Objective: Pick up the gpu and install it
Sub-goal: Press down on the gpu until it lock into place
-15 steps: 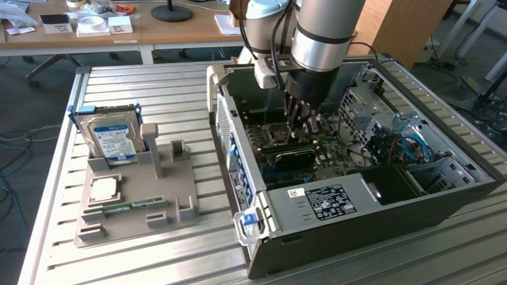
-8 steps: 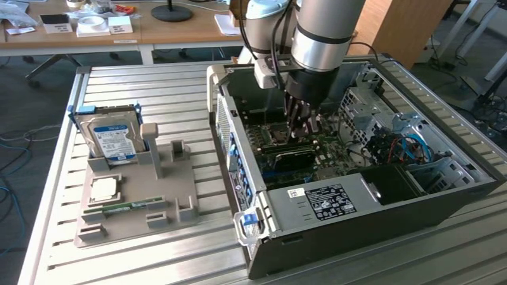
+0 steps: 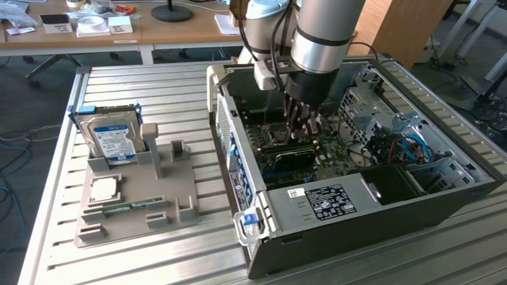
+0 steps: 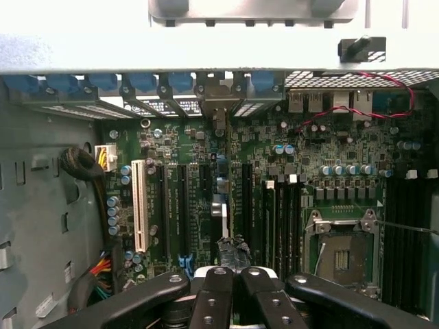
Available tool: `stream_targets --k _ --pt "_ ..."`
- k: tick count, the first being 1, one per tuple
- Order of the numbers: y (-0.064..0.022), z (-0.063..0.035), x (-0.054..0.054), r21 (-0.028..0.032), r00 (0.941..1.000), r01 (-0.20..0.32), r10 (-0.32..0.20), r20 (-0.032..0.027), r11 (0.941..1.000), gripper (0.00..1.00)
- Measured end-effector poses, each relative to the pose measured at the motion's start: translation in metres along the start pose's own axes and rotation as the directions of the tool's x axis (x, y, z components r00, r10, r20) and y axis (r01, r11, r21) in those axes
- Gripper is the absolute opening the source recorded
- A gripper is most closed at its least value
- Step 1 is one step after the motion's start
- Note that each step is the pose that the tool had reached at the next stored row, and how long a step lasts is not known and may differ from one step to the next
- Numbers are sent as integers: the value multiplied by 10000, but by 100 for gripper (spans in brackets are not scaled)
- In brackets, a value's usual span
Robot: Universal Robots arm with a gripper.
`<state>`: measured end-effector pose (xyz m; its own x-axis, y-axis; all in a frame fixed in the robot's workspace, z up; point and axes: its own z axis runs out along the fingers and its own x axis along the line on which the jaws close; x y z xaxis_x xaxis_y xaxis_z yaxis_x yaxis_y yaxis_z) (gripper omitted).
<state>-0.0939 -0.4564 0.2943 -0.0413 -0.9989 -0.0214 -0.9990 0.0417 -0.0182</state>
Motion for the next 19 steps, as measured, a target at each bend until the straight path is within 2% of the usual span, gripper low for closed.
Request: stream_targets --k 9,19 --pt "3 94 -10 0 10000 -3 3 -2 10000 11" --pt "3 131 -45 1 10000 2 -2 1 10000 11"
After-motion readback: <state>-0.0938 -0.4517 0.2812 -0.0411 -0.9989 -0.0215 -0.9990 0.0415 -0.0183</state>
